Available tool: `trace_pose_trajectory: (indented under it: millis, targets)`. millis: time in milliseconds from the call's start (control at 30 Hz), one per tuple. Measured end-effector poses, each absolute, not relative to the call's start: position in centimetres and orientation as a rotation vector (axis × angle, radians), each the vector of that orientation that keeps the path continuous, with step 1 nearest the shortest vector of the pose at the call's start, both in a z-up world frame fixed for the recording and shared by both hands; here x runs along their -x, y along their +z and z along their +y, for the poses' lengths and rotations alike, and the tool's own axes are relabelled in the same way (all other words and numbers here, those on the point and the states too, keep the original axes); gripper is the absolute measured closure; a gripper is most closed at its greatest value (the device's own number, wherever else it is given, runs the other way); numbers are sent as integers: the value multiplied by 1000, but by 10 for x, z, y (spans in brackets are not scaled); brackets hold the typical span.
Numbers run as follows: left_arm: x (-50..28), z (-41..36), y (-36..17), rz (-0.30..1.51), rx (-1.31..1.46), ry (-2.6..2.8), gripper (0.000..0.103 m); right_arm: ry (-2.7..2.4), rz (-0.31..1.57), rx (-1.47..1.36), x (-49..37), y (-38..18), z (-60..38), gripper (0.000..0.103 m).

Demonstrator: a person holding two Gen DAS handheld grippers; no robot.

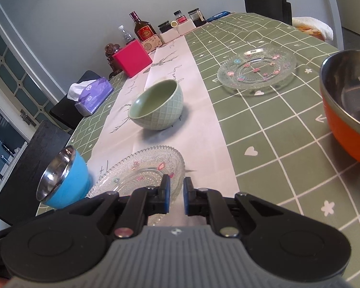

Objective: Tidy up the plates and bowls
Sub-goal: 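Carry the glass plate and lower it onto the 'Fruity' plate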

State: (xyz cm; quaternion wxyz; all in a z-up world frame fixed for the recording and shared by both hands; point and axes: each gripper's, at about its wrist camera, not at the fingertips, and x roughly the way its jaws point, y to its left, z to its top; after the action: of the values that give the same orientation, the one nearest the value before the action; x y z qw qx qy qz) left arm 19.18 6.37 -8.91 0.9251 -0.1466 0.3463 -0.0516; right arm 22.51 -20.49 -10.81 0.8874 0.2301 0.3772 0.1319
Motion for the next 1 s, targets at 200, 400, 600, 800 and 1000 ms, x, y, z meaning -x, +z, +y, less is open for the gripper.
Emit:
trace_pose_trajectory:
  millis: [200,400,600,800,1000]
  targets:
    - [-161,71,-78,679,322,-89,88,302,782,-493,-202,-102,-202,94]
    - [-130,84,-69,654,333,-67,88,345,771,-493,-176,-94,-191,94]
    - [-105,102,-69,647,362,-42,88,381,781,-486,-156,-92,-176,94]
    - [-87,119,-73,649,383,-18,88,418,800,-469,-143,-97,-160,94]
    - [-82,128,-84,675,382,-2,88,427,827,-444,-140,-105,-148,94]
